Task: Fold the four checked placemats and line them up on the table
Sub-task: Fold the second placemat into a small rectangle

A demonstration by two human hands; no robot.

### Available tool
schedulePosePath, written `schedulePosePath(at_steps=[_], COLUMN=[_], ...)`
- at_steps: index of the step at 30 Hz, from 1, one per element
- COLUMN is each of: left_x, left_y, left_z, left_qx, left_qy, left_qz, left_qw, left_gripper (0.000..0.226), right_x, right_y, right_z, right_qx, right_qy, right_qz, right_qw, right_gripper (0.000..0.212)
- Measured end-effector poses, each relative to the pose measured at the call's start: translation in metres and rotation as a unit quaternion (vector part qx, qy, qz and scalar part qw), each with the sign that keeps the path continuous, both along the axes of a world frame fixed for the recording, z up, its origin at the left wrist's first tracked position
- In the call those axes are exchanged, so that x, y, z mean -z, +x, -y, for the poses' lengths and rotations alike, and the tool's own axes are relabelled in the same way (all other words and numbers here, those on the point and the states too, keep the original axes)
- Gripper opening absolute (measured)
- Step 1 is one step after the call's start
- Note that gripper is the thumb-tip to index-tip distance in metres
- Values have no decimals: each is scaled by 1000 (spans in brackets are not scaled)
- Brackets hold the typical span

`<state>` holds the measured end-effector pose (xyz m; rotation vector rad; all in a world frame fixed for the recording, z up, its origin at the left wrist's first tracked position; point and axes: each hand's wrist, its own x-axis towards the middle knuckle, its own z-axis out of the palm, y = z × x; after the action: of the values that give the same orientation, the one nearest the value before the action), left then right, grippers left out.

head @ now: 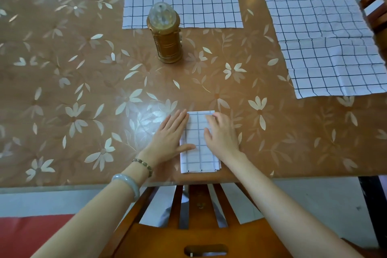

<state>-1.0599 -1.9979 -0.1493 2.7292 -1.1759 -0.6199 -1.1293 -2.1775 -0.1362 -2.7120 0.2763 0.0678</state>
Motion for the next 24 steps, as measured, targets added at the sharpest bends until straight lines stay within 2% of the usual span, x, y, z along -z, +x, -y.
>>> schedulePosePath(at_steps=[3, 5, 12, 17, 22, 24], left_x=[5, 11, 20, 20, 23, 19], left_y=[4, 3, 7, -15, -37, -39], left_z=[-1, -2, -15, -33, -43, -42], left_qx=[27, 30, 50, 114, 113, 92], left_qy=[50, 66, 63, 72, 84, 54], left_qz=[-5, -8, 16, 31, 35, 29], left_qw=[998, 997, 997, 990, 989, 994], left_gripper=[101, 100, 109, 115, 113, 109], right_x=[14, 26, 37, 35, 36, 34], right_y=[9, 10, -3, -3, -4, -3], right_z=[-9, -5, 23, 22, 21, 20], right_qx=[-125, -150, -143, -132, -135, -136], right_qy=[-39, -75, -126, -147, -174, -174], right_qz=[-14, -58, -138, -144, -138, -138], right_qw=[991, 984, 972, 970, 966, 966], right_gripper=[45, 50, 71, 72, 69, 70])
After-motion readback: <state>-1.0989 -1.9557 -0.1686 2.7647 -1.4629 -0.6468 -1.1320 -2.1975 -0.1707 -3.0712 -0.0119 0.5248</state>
